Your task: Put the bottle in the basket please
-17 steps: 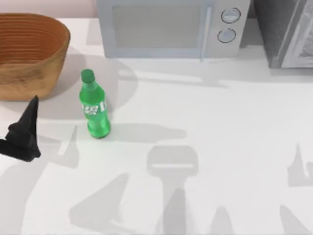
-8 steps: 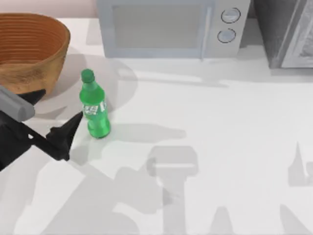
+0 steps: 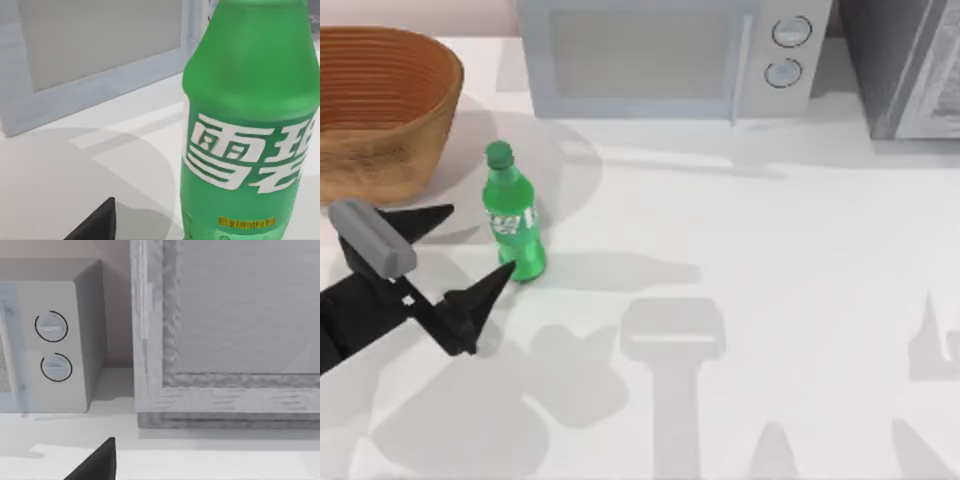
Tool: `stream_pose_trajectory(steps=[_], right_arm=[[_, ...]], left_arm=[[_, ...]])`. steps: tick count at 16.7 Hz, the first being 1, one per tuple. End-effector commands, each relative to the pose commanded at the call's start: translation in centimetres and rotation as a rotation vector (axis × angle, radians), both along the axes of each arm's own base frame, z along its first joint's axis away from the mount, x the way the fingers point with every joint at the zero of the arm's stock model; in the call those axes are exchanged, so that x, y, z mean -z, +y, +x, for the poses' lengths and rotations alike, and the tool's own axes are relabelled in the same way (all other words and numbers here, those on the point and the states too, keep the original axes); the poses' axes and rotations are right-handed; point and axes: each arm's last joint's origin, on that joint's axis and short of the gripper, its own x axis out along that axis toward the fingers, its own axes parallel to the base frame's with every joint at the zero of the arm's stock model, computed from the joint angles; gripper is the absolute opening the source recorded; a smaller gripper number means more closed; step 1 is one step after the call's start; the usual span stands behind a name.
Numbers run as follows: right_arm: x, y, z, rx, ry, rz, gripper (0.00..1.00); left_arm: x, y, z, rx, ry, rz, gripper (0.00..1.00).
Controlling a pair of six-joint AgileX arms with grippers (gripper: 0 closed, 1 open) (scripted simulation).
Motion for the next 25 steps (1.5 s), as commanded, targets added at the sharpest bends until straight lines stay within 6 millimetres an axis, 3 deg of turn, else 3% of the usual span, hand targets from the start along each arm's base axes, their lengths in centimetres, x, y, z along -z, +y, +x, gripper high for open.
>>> stream_pose_trajectory(steps=[6,14,19,25], right_arm=[[0.0,0.0,0.0,0.0,0.0,0.0,1.0],[0.0,0.0,0.0,0.0,0.0,0.0,1.0],[0.0,0.0,0.0,0.0,0.0,0.0,1.0],[0.0,0.0,0.0,0.0,0.0,0.0,1.0]], left_arm=[[0.0,-0.1,0.0,0.003,0.002,0.0,1.0],[0.7,-4.5,4.4,0.002,-0.002,0.0,1.0],[0.7,-5.0,4.8,0.002,-0.002,0.0,1.0],[0.7,-5.0,4.8,0.002,-0.002,0.0,0.55]])
